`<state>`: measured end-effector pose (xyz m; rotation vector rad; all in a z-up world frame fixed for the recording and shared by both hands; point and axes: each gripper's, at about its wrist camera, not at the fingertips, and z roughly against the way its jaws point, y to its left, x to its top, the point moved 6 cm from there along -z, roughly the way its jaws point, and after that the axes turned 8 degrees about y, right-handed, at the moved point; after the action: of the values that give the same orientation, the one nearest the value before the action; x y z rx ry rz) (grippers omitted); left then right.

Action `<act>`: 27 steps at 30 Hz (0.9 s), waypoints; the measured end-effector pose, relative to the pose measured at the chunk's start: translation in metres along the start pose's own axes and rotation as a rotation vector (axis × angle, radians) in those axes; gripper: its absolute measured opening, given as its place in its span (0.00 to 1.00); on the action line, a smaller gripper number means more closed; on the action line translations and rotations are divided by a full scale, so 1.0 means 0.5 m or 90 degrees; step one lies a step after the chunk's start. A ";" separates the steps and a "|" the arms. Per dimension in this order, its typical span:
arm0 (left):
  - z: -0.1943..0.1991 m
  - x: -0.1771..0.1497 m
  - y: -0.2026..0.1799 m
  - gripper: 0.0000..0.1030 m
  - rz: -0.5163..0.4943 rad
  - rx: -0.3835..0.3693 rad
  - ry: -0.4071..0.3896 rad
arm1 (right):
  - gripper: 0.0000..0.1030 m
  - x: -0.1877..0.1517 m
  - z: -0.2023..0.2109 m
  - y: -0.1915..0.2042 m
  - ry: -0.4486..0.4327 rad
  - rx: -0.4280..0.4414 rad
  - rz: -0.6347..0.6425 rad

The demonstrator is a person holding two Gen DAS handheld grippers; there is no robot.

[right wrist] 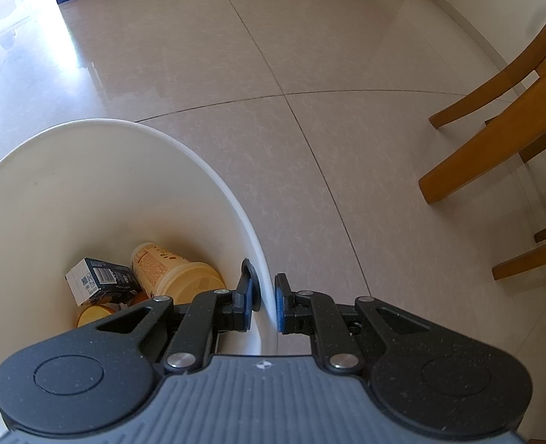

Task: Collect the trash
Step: 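Grasp the crumpled plastic bag with the left gripper, then carry the plastic bag over the bin and release it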

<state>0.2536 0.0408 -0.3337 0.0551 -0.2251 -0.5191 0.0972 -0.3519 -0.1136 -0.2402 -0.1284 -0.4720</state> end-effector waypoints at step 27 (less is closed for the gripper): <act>0.088 -0.026 -0.064 0.42 -0.042 -0.046 0.036 | 0.14 0.000 0.001 0.001 0.003 0.002 0.001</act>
<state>0.2173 0.0198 -0.2967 0.0073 -0.1490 -0.5899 0.0974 -0.3514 -0.1131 -0.2354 -0.1247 -0.4703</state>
